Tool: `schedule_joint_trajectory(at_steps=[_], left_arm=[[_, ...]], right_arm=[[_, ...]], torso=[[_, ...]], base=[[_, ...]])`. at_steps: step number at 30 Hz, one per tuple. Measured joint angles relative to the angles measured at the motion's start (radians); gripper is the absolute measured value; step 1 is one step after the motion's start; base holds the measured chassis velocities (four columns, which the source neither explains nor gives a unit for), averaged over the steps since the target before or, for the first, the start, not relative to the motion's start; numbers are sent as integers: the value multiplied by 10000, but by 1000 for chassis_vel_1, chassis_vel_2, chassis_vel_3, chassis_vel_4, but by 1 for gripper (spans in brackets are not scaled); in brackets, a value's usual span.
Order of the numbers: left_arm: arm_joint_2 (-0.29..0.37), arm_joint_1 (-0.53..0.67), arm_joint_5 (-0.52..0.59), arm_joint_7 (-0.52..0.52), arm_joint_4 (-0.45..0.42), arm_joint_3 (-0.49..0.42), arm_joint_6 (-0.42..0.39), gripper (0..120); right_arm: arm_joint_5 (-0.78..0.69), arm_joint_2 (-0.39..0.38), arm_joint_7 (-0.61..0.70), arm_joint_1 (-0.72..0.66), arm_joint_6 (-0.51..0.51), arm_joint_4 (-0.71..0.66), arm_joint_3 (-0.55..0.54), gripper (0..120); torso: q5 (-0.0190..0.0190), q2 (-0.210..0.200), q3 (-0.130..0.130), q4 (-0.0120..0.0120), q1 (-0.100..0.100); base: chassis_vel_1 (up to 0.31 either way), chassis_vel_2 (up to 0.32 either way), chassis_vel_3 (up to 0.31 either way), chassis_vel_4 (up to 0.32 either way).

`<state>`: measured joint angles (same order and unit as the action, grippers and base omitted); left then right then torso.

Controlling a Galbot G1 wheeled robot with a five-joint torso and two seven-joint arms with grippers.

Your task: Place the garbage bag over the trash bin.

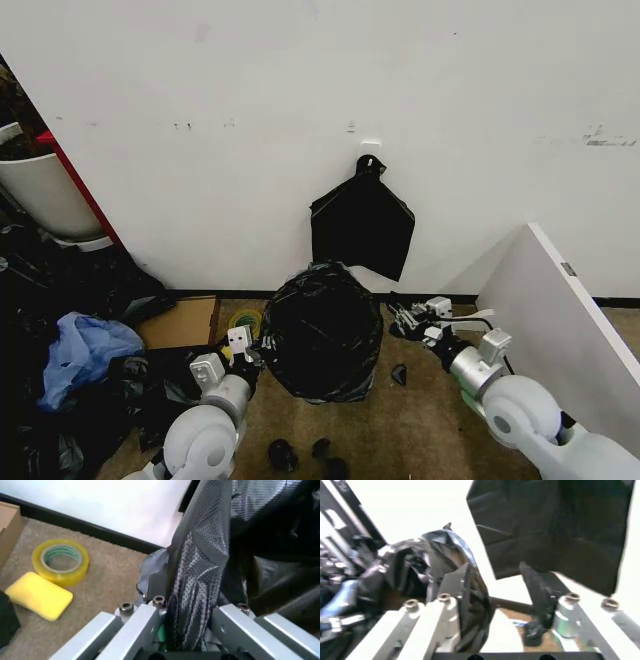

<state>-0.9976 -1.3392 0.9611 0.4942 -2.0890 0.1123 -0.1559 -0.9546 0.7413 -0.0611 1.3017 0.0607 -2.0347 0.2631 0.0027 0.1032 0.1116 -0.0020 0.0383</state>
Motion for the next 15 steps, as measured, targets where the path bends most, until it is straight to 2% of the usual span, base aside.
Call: schedule_joint_trajectory(at_steps=[2,6,8,11,15], left_arm=[[80,-50,-308,-277,11,5,33,1],[259,-167,-865,-837,15,-78,244,1],[312,-202,-1152,-1056,41,-122,361,1],[526,-283,-2049,-1786,181,-283,654,1],[601,-280,-2302,-2085,209,-348,716,1]], right_arm=[[-1312,-161,-625,3,844,-185,553,50],[-3067,-212,-664,-408,1832,-334,929,65],[-3424,-238,-671,-578,2025,-316,944,68],[-4086,-441,-1340,-990,2685,8,993,84],[-4039,-509,-1693,-1027,2859,81,917,94]], torso=[[-1,0,0,-1,0],[0,0,0,1,0],[0,0,0,1,0],[0,0,0,3,0],[-1,0,0,-2,0]], base=[[0,0,0,0],[0,0,0,0],[0,0,0,0],[0,0,0,0],[0,0,0,0]])
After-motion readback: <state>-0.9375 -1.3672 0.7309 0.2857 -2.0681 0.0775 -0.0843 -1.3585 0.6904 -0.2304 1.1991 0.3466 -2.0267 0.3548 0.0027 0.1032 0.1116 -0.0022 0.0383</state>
